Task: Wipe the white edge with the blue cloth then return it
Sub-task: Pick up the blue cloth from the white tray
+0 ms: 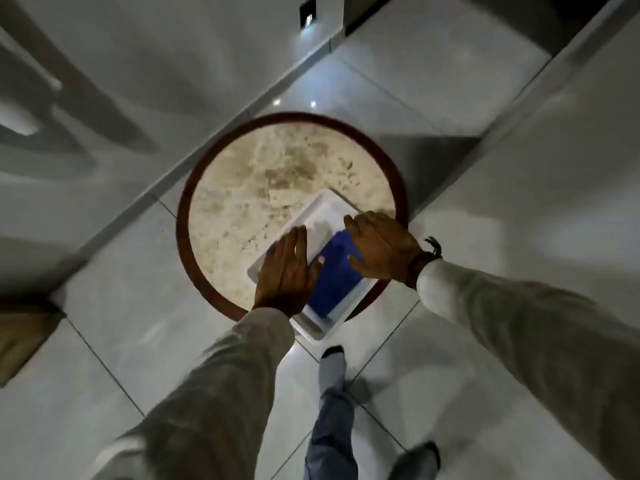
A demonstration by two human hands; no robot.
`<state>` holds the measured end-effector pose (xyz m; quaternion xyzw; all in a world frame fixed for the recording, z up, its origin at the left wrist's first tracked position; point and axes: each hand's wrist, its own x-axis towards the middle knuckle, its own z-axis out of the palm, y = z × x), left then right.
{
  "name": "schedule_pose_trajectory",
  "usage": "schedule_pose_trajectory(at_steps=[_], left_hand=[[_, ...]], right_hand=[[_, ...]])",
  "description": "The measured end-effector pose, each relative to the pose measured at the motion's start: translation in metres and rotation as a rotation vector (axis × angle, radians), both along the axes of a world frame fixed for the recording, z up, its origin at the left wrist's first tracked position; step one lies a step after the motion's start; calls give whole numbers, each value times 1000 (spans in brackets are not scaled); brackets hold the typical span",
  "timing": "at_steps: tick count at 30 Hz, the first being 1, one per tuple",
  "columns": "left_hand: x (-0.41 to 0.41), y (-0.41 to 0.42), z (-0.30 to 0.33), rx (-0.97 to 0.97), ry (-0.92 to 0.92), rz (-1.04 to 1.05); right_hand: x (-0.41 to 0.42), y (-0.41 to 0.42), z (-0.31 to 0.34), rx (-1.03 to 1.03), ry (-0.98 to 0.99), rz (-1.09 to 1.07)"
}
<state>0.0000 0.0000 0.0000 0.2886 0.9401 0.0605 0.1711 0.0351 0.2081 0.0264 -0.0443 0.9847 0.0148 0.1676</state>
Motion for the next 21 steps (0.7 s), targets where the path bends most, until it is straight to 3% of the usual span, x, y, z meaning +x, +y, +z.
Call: schedule_pose_trajectory(at_steps=[4,8,11,14,18,21], left_hand=[[-2,4,-63,-149,-221,84],[6,5,-95,-207,-214,114],[0,8,-106,-96,-284,230],[-13,11,-96,62,-530,431],[-15,29,-46,314,-663,681],[3,52,2,496,-718,695]], right_hand=[[-4,-12,-69,-77,-154,-175],[-3,-18,-109,-24,-186,-298],[-8,-15,-125,-197,-186,-493],[-10,-14,-120,-514,-193,-684],[11,-4,-79,-837,-91,-849],[46,19,-34,-1038,24,-1027]])
